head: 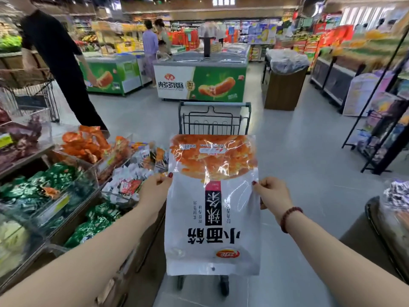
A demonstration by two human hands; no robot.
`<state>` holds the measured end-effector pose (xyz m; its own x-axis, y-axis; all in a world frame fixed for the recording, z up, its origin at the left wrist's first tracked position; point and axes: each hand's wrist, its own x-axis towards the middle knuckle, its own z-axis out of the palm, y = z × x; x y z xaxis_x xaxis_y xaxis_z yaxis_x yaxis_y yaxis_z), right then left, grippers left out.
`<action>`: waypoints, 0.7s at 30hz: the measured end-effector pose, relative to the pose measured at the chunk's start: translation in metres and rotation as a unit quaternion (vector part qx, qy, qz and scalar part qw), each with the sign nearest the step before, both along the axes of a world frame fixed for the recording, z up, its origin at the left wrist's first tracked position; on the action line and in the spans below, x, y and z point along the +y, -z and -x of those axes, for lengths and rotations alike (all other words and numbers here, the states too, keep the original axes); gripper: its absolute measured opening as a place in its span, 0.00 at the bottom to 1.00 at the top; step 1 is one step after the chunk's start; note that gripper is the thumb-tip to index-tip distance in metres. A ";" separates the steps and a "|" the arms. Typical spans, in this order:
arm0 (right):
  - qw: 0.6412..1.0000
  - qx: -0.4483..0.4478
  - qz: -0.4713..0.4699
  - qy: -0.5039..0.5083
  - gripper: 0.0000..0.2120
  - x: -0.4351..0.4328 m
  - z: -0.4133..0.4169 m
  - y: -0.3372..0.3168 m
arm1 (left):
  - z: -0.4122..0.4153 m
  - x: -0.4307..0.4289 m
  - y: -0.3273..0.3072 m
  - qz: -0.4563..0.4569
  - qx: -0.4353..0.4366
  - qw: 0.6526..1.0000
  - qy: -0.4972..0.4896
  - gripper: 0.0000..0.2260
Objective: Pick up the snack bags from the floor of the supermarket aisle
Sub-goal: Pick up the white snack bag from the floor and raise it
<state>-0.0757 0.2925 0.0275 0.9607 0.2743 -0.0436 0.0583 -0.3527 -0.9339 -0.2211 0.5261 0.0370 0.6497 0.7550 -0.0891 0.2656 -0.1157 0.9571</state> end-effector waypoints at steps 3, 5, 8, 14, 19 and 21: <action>1.000 0.007 0.002 -0.015 0.12 0.025 -0.053 0.011 | -0.046 0.022 0.005 -0.002 -0.001 1.000 -0.015 0.09; 1.000 0.013 0.004 -0.024 0.14 0.040 -0.089 0.015 | -0.076 0.035 0.007 -0.011 -0.002 1.000 -0.026 0.09; 0.999 0.024 0.000 -0.026 0.14 0.061 -0.139 0.019 | -0.119 0.054 0.006 -0.019 -0.010 1.000 -0.023 0.13; 0.999 0.012 0.000 -0.040 0.11 0.104 -0.208 0.025 | -0.180 0.094 0.017 -0.020 -0.006 0.998 -0.062 0.11; 0.999 0.034 0.013 -0.040 0.12 0.134 -0.243 0.052 | -0.217 0.128 0.042 -0.014 0.013 0.999 -0.050 0.12; 0.998 0.049 0.027 -0.034 0.12 0.145 -0.252 0.067 | -0.231 0.141 0.057 -0.019 0.039 0.998 -0.039 0.12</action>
